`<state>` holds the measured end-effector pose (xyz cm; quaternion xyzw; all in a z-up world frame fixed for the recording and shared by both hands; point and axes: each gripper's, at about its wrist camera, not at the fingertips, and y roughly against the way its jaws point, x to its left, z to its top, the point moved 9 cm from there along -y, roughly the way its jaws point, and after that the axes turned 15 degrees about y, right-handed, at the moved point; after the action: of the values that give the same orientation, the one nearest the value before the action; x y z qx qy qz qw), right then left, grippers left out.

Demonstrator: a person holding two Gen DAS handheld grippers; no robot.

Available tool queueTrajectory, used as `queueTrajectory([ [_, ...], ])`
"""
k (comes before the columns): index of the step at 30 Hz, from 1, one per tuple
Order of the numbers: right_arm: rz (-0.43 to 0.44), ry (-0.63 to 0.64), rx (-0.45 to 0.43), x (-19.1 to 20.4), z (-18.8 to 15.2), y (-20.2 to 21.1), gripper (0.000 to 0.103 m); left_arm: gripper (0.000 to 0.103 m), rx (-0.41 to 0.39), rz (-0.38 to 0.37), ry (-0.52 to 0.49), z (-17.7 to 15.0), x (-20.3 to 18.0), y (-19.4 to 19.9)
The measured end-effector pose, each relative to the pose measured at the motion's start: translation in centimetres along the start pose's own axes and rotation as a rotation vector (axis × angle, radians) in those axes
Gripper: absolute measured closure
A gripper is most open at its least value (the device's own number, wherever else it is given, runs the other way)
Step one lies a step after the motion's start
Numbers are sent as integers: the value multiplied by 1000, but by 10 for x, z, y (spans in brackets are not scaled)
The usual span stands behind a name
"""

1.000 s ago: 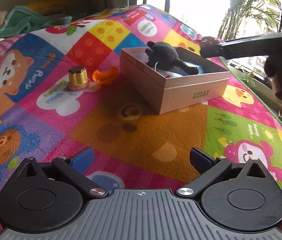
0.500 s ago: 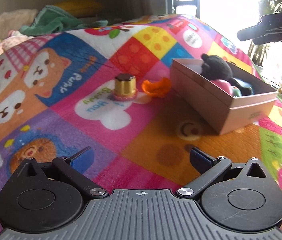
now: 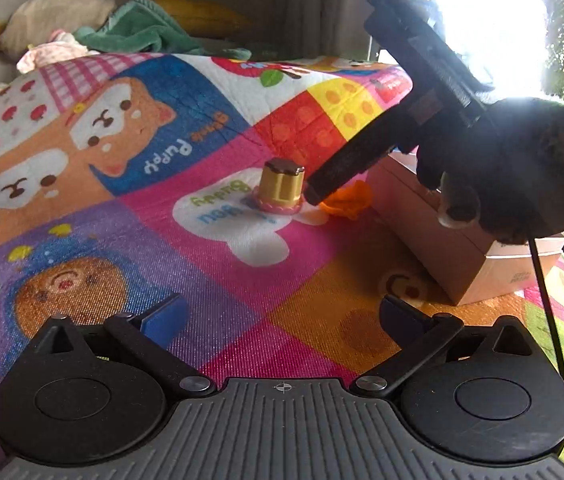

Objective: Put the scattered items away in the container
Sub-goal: 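Grasp the orange toy with the right gripper while the left gripper grasps the gold pudding toy, then lift the pudding toy and orange toy with both grippers toward the white box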

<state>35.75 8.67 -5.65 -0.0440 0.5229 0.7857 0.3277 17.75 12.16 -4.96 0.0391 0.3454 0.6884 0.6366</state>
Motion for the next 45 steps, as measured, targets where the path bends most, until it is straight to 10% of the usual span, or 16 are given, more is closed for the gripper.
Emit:
queueTrajectory([
  [10, 58, -45, -93, 9, -22, 58, 49, 0, 19, -6, 21, -2, 4, -2],
  [18, 128, -153, -245, 47, -123, 177, 49, 0, 32, 11, 2, -4, 2, -4],
  [26, -10, -270, -192, 47, -220, 162, 49, 0, -12, 41, -170, 15, -25, -19],
  [37, -113, -444, -373, 32, -243, 151, 20, 2, 0, 133, -231, 75, -36, -125],
  [40, -107, -488, -399, 26, -247, 153, 13, 35, 47, 150, -261, 75, -39, -146],
  [45, -71, -551, -392, 20, -251, 147, 9, 26, 72, 145, -283, 72, -42, -164],
])
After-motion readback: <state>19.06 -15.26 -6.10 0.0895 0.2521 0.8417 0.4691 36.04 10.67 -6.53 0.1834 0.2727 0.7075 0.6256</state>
